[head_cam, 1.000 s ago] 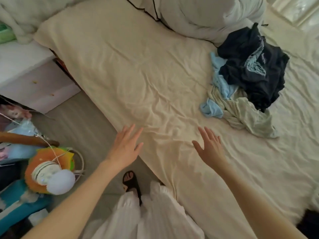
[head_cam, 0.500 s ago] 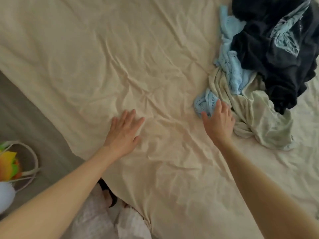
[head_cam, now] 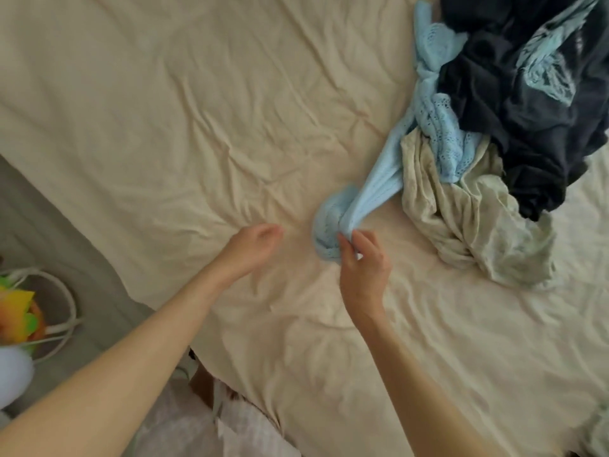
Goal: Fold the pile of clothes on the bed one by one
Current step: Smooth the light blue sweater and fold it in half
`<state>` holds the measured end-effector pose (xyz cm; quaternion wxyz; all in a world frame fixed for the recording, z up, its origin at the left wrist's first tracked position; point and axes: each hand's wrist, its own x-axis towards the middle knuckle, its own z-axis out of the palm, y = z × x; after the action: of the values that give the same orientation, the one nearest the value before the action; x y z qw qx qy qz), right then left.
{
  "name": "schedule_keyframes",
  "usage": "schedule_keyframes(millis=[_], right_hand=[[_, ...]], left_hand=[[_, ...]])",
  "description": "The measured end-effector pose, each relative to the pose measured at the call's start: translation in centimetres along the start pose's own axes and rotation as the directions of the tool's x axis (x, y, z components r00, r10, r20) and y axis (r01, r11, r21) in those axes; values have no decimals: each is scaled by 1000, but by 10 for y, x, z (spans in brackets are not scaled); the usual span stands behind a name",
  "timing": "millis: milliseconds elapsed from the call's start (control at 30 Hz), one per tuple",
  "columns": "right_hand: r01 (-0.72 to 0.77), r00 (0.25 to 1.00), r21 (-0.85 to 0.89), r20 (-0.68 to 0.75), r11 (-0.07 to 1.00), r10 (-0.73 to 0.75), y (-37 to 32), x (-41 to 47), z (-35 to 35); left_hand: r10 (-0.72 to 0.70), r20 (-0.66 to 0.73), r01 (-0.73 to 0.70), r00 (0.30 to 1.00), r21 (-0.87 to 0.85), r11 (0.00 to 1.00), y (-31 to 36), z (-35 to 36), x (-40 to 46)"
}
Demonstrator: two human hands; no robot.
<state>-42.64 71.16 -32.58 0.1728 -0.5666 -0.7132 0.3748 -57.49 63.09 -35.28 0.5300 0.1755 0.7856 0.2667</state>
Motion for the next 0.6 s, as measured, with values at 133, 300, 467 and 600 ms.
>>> schedule_keyframes(millis=[133, 300, 467, 600], right_hand=[[138, 978, 31, 152, 990, -141, -29, -37, 2], [263, 902, 83, 331, 961, -276, -43, -74, -2], [-144, 906, 82, 413, 986, 98, -52, -79, 3], [-614, 779, 224, 327, 757, 535, -58, -38, 11]], left_hand=[[-3, 208, 102, 978, -466, 879, 45, 1, -29], [65, 20, -60, 998, -192, 980, 29, -19, -60], [50, -31, -54, 998, -143, 988, -35, -61, -107], [-27, 134, 44, 991, -125, 991, -84, -89, -145]])
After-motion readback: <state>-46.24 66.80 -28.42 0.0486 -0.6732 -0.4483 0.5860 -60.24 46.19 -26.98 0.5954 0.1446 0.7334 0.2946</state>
